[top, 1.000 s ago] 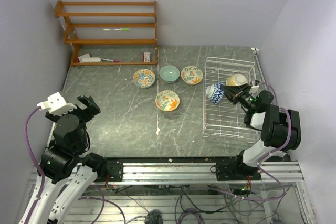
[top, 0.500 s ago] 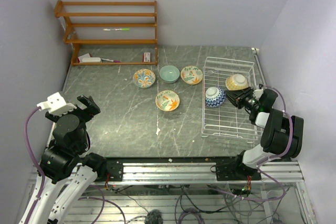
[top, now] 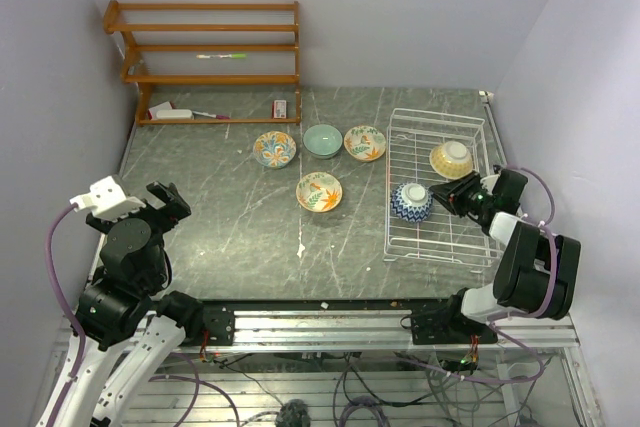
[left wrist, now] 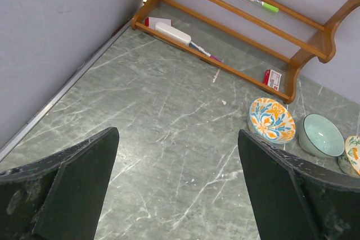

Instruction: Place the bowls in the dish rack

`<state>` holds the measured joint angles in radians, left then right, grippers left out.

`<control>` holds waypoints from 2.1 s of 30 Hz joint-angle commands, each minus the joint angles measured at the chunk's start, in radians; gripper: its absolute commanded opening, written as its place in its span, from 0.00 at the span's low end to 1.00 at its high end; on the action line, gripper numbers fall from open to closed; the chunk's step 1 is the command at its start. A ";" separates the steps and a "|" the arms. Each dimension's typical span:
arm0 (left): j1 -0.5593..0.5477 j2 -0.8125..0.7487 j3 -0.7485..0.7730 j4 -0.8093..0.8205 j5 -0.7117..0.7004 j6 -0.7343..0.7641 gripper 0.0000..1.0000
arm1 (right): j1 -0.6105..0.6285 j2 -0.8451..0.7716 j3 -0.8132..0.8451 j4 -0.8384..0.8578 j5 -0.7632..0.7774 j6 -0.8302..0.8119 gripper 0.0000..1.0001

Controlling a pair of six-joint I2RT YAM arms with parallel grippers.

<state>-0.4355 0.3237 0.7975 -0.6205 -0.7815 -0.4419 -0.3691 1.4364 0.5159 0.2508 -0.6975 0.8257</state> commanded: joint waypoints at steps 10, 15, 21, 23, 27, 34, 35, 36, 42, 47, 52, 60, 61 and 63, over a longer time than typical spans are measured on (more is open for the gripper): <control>0.007 -0.010 0.005 0.013 -0.011 -0.006 0.98 | 0.016 -0.180 0.139 -0.303 0.224 -0.231 0.42; 0.007 0.000 0.006 0.013 -0.003 -0.004 0.98 | 0.161 -0.258 0.228 -0.441 0.445 -0.319 0.55; 0.007 -0.007 0.004 0.009 0.000 -0.009 0.98 | 0.392 -0.273 0.328 -0.589 0.715 -0.400 0.65; 0.008 -0.010 0.005 0.010 0.001 -0.009 0.98 | 0.426 -0.253 0.357 -0.631 0.741 -0.429 0.67; 0.007 -0.007 0.006 0.010 0.001 -0.007 0.98 | 0.481 -0.239 0.373 -0.692 0.781 -0.460 0.71; 0.007 -0.008 0.006 0.011 -0.002 -0.005 0.98 | 0.572 -0.198 0.421 -0.782 0.844 -0.508 0.82; 0.007 -0.008 0.006 0.009 -0.004 -0.005 0.98 | 0.581 -0.197 0.419 -0.785 0.860 -0.511 0.82; 0.007 -0.009 0.006 0.009 -0.005 -0.006 0.98 | 0.587 -0.196 0.417 -0.787 0.871 -0.513 0.83; 0.007 -0.015 0.005 0.010 -0.004 -0.004 0.98 | 0.599 -0.169 0.411 -0.782 0.880 -0.521 0.84; 0.007 -0.014 0.006 0.005 -0.004 -0.005 0.98 | 0.603 -0.144 0.395 -0.767 0.874 -0.519 0.84; 0.007 -0.025 0.005 0.004 -0.004 -0.007 0.98 | 0.604 -0.130 0.383 -0.760 0.880 -0.511 0.85; 0.007 -0.024 0.005 0.008 0.009 -0.003 0.98 | 0.590 -0.150 0.362 -0.785 1.061 -0.451 0.92; 0.007 -0.023 0.003 0.009 0.011 -0.002 0.98 | 0.585 -0.156 0.359 -0.786 1.077 -0.443 0.93; 0.007 -0.022 0.002 0.015 0.017 0.003 0.98 | 0.574 -0.174 0.352 -0.784 1.112 -0.428 0.94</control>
<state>-0.4355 0.3061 0.7975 -0.6254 -0.7784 -0.4416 0.2226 1.2991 0.8906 -0.5190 0.2935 0.3584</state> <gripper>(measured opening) 0.981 0.931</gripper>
